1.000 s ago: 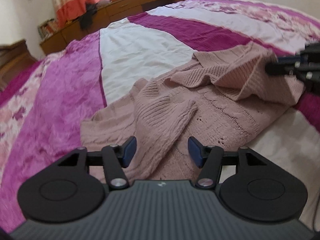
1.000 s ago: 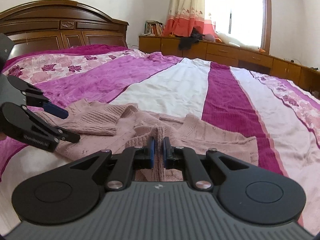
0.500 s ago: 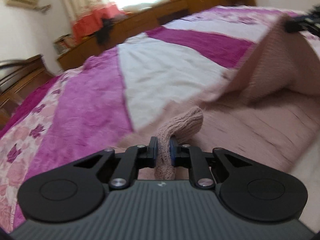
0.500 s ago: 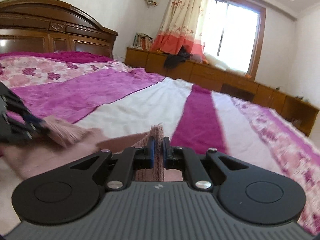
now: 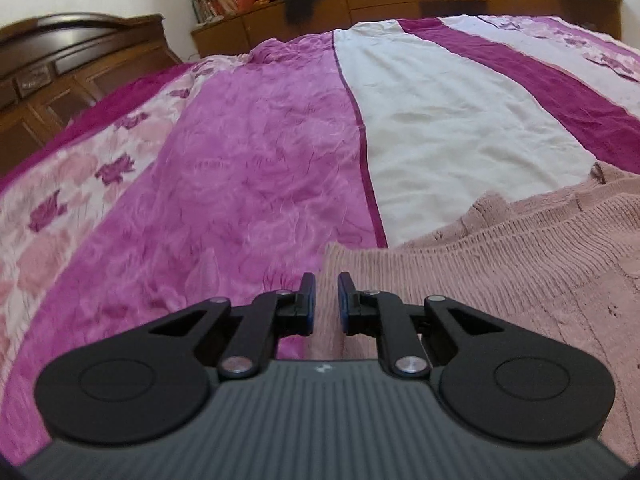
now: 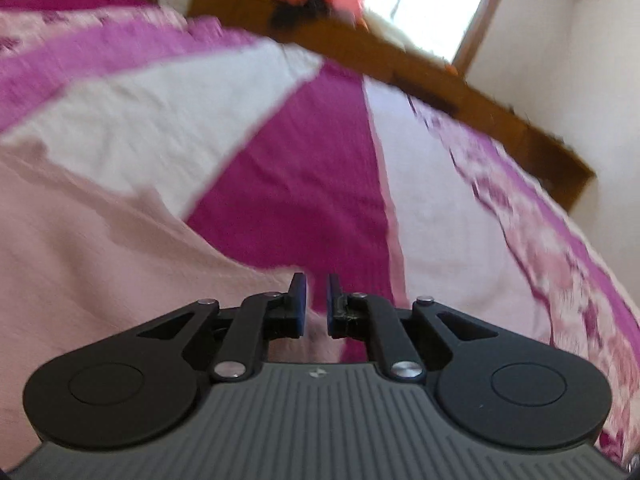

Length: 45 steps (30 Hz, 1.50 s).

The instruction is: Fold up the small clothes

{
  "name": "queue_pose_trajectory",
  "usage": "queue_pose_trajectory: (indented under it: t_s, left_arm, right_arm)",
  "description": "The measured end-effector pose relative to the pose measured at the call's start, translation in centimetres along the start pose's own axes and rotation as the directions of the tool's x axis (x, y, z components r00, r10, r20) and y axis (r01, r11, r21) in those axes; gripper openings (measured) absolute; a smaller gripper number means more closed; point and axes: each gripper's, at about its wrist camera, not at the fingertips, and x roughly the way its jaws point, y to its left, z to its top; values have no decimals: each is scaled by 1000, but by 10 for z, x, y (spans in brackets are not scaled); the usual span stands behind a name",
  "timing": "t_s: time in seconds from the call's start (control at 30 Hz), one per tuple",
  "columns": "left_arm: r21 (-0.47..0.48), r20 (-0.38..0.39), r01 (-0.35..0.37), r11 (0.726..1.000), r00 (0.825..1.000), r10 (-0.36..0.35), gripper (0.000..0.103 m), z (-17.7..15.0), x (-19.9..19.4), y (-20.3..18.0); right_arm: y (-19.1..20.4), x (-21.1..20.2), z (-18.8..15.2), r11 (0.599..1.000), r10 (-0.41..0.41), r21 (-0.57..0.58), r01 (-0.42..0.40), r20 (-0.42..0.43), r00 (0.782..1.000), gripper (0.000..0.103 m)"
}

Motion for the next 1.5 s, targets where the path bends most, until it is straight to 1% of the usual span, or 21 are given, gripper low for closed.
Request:
queue_pose_trajectory:
  t_s: [0.1, 0.2, 0.23, 0.3, 0.33, 0.37, 0.4, 0.53, 0.57, 0.6, 0.63, 0.7, 0.8, 0.83, 0.87, 0.97, 1.1, 1.2, 1.27, 1.33, 1.5]
  left_arm:
    - [-8, -10, 25, 1000, 1000, -25, 15, -6, -9, 0]
    - [-30, -20, 71, 997, 997, -71, 15, -9, -16, -1]
    - [-41, -23, 88, 995, 996, -89, 15, -9, -18, -2]
    - [-66, -24, 117, 991, 993, -118, 16, -10, -22, -4]
    - [-78, -25, 133, 988, 991, -135, 16, -9, -23, -4]
    - [-93, -28, 149, 984, 988, -152, 16, -10, -24, -4]
    - [-105, -34, 156, 982, 986, -161, 16, -11, -23, -5]
    - [-118, -56, 148, 982, 986, -155, 16, -15, -17, -7]
    - [-118, -57, 148, 982, 986, -155, 16, -16, -16, -8]
    - [-118, -54, 149, 982, 986, -156, 16, -17, -15, -7]
    - [-114, -50, 150, 982, 986, -156, 16, -18, -15, -7]
    - [-106, -37, 152, 983, 987, -156, 16, -18, -15, -7]
    - [-113, -33, 145, 983, 988, -150, 19, -19, -8, -6]
    - [-122, -32, 137, 983, 989, -142, 29, -20, -4, -5]
    - [-130, -32, 127, 983, 991, -132, 37, -21, 0, -5]
    - [-153, -40, 129, 980, 990, -136, 38, -23, 9, -1]
    - [-152, -38, 135, 979, 989, -142, 38, -25, 9, 0]
    - [-161, -42, 140, 977, 988, -148, 39, -24, 2, 3]
    - [-166, -44, 141, 976, 988, -150, 39, -23, -5, 4]
    - [-165, -48, 137, 977, 988, -147, 39, -23, -12, 3]
    - [-161, -58, 123, 979, 989, -133, 41, -26, -35, 2]
  right_arm:
    - [-18, 2, -5, 993, 22, 118, -20, -17, 1000, 9]
    - [-45, -9, -10, 947, 121, 301, -112, -13, 993, 10]
    - [-52, -11, -12, 925, 168, 347, -153, -13, 986, 16]
    - [-61, -13, -14, 883, 246, 417, -217, -16, 969, 34]
    - [-61, -14, -14, 872, 266, 431, -234, -14, 964, 50]
    - [-60, -15, -14, 870, 276, 427, -245, -10, 961, 56]
    - [-58, -13, -13, 877, 278, 409, -251, -8, 960, 57]
    - [-39, 0, -7, 904, 293, 339, -261, -45, 955, 57]
    - [-35, 4, -6, 904, 304, 332, -271, -51, 951, 50]
    - [-31, 8, -6, 904, 320, 315, -289, -50, 946, 36]
    - [-27, 7, -5, 907, 330, 291, -305, -42, 943, 13]
    - [-19, -2, -3, 934, 292, 216, -284, -5, 956, 12]
    - [-16, -6, -2, 973, 158, 167, -160, 25, 987, 12]
    - [-17, -2, -4, 977, 136, 164, -136, 6, 991, 12]
    - [-17, 4, -6, 978, 130, 164, -126, -18, 991, 12]
    - [-10, 18, -13, 984, 129, 132, -120, -66, 989, 12]
    - [-11, 16, -15, 982, 129, 150, -119, -65, 989, 14]
    - [-21, 8, -14, 964, 156, 224, -141, -50, 986, 27]
    - [-28, -5, -15, 952, 145, 276, -130, -34, 989, 56]
    - [-33, -21, -19, 940, 136, 317, -128, -4, 991, 66]
    - [-45, -56, -34, 899, 165, 407, -160, 22, 986, 67]
